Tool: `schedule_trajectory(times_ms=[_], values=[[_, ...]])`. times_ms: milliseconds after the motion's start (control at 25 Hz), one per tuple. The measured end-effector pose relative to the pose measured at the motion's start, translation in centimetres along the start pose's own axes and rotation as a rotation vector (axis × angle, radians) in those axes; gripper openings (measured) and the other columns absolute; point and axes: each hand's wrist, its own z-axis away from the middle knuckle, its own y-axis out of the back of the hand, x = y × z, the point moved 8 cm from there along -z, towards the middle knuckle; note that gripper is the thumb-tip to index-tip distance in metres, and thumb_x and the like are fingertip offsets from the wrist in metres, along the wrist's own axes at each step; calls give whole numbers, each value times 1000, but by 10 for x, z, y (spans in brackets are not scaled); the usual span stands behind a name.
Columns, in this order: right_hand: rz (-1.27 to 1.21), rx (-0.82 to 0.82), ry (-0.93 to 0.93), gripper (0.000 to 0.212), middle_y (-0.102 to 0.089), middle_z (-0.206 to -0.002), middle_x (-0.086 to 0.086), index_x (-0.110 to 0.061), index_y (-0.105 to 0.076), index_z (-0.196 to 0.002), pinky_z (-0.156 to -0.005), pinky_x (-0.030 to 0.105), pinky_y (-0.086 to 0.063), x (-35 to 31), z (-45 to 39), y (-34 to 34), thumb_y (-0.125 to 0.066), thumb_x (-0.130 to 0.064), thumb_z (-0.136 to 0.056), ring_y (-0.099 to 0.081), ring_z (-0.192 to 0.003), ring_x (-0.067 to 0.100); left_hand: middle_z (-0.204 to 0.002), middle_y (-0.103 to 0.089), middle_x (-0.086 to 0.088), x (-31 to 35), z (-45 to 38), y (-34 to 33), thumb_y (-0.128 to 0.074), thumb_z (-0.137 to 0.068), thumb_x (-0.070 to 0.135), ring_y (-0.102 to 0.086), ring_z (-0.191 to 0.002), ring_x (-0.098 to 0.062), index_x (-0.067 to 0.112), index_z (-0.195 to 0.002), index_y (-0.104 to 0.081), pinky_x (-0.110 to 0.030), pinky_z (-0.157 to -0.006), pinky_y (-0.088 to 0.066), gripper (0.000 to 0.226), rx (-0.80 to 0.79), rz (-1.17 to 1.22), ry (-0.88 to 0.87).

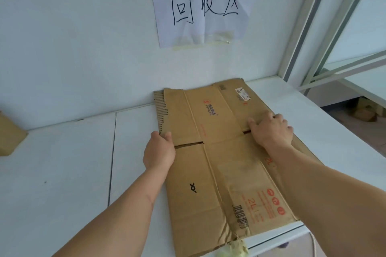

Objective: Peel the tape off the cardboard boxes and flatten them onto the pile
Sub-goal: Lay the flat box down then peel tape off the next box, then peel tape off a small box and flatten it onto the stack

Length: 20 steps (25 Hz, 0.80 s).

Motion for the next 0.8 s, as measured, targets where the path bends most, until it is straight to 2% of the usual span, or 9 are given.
schedule_trajectory(times_ms=[80, 160, 240, 320, 400, 520, 600, 720, 800], values=[[28, -34, 23, 76, -30, -156, 12, -22, -31, -150, -116, 48, -17, -1, 6, -14, -25, -69, -91, -22, -145, 31, -120, -59, -6, 6, 6, -5, -36, -101, 45, -58, -107, -30, 10, -130, -47, -36, -76, -42, 46, 26, -31, -14], [37, -64, 66, 79, -15, -163, 9, -26, -25, -153, -118, 48, -7, -9, 8, -17, -19, -73, -90, -7, -150, 28, -136, -50, -9, 15, 9, -11, -38, -101, 44, -49, -121, -31, 11, -140, -41, -43, -90, -42, 51, 47, -41, -65], [37, -88, 109, 83, -9, -165, 6, -28, -21, -155, -118, 48, -5, -20, 9, -20, -16, -77, -88, -2, -151, 26, -143, -39, -12, 22, 9, -18, -38, -102, 38, -39, -127, -32, 16, -146, -35, -45, -100, -37, 50, 82, -167, -174], [30, -98, 156, 85, -6, -165, 4, -28, -17, -156, -119, 48, -5, -29, 9, -27, -14, -79, -87, 1, -152, 24, -146, -33, -11, 27, 7, -25, -37, -102, 27, -33, -131, -32, 19, -142, -43, -44, -105, -34, 41, 89, -239, -302], [36, -93, 191, 87, -5, -165, 3, -28, -14, -156, -120, 49, -3, -33, 9, -34, -12, -80, -86, 3, -152, 23, -145, -37, -11, 26, 6, -33, -38, -102, 17, -33, -132, -32, 14, -136, -53, -44, -107, -36, 37, 66, -217, -377], [73, -73, 220, 88, -5, -165, 3, -28, -13, -156, -120, 47, -2, -36, 8, -38, -9, -80, -86, 3, -152, 22, -141, -41, -12, 22, 6, -35, -38, -101, 12, -36, -131, -31, 7, -131, -56, -40, -106, -38, 36, 77, -187, -397], [93, -70, 198, 86, -7, -165, 4, -28, -15, -156, -120, 47, -4, -36, 10, -34, -10, -79, -87, 1, -152, 22, -141, -39, -9, 24, 6, -32, -36, -102, 15, -34, -132, -28, 8, -132, -54, -37, -102, -38, 36, 26, -195, -413], [149, -62, 237, 74, -25, -160, 10, -18, -32, -152, -118, 46, -17, -64, 28, -25, -18, -65, -96, -17, -148, 26, -144, -36, -4, 23, 6, -18, -32, -104, 27, -37, -130, -24, 16, -136, -50, -36, -97, -40, 38, -137, -293, -465], [143, -52, 360, 63, -39, -151, 11, -14, -47, -142, -113, 45, -25, -107, 60, -25, -24, -55, -100, -33, -141, 28, -140, -42, -1, 14, 8, 11, -33, -103, 31, -45, -122, -23, 17, -131, -55, -35, -92, -42, 38, -157, -396, -479]])
